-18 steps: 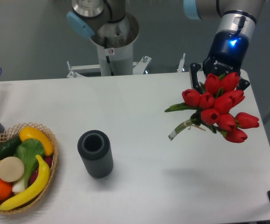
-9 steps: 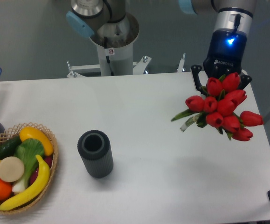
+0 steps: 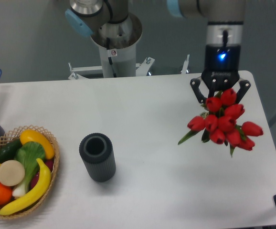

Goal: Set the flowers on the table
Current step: 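Carry the tulips toward the black holder and lower them onto the table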

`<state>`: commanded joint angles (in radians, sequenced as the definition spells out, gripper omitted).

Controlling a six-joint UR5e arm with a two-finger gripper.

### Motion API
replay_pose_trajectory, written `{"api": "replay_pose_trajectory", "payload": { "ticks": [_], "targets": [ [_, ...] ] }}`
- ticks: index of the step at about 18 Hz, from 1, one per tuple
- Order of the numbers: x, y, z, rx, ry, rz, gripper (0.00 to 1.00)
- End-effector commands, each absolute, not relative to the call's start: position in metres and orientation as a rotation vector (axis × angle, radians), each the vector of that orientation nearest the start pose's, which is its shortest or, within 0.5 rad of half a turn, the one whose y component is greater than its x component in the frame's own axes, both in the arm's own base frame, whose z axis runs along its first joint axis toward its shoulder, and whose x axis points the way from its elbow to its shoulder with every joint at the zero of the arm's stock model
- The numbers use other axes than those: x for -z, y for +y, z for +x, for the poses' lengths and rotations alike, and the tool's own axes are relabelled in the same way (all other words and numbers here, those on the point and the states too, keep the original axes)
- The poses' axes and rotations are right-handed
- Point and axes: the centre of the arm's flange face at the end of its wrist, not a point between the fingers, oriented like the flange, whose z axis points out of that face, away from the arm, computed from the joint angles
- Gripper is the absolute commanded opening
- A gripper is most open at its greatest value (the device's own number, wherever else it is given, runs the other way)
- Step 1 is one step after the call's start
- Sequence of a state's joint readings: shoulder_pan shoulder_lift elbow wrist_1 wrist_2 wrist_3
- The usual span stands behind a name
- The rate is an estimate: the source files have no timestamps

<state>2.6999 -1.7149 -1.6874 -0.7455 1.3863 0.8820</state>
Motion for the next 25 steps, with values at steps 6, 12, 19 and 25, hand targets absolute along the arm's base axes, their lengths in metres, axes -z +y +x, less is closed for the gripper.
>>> {"api": "replay_pose_trajectory", "payload": {
  "ticks": [6,12,19,25],
  "targets": [
    [-0.425,0.395,-0.444,-0.576,-0.176,-2.820,0.34],
    [-0.359,0.433,-0.429,-0.644,-0.018,-3.100,0.34],
    [-0.285,0.464,-0.425,-0.572,0.091,-3.236,0.34],
    [-0.245,0.473,-0.433,-0.504,0.110,-3.280,0.34]
  ]
}}
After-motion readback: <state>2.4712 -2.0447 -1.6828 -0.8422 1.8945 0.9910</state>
